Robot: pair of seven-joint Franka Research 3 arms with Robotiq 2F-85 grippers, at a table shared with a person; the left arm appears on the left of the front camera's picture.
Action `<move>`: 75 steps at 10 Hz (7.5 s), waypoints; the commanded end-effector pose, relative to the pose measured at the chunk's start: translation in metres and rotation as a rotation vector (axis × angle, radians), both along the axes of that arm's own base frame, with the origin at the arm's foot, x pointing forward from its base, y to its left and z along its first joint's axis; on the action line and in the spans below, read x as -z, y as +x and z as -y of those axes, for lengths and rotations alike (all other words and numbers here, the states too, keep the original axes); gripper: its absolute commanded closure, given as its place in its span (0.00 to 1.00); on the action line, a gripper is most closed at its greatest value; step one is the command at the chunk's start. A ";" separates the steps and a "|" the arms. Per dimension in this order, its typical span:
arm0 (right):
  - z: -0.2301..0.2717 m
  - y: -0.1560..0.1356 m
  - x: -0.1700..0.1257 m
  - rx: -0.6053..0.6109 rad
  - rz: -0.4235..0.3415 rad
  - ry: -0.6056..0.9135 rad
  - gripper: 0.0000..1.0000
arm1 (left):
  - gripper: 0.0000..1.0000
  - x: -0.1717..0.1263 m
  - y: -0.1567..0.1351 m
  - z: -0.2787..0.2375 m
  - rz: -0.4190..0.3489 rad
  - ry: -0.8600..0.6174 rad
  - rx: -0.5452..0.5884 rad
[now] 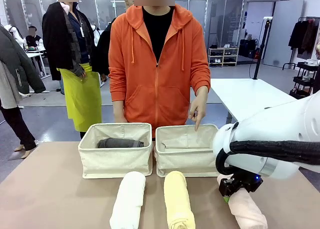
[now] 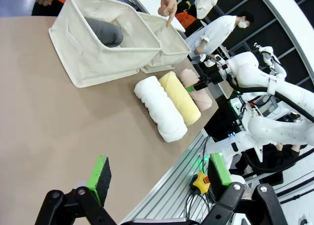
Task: Divide the towels into two baskets.
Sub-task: Pick up one hotel-folded towel from the bottom of the table and place it in the Fabric basket indicated by the person.
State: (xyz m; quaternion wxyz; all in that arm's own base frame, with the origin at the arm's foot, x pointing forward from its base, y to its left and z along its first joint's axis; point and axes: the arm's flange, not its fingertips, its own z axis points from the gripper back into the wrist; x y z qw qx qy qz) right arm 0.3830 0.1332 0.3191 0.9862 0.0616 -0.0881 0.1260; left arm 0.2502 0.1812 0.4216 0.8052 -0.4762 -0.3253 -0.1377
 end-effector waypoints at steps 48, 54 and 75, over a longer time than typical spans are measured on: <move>-0.166 0.241 -0.088 -1.447 0.322 -0.466 0.00 | 0.00 -0.003 -0.002 -0.001 0.021 -0.013 0.002; -0.166 0.241 -0.088 -1.447 0.322 -0.466 0.00 | 0.00 -0.003 -0.002 -0.001 0.021 -0.013 0.002; 0.351 -0.014 -0.101 -0.052 0.100 1.000 0.00 | 0.00 -0.003 -0.002 -0.001 0.021 -0.013 0.002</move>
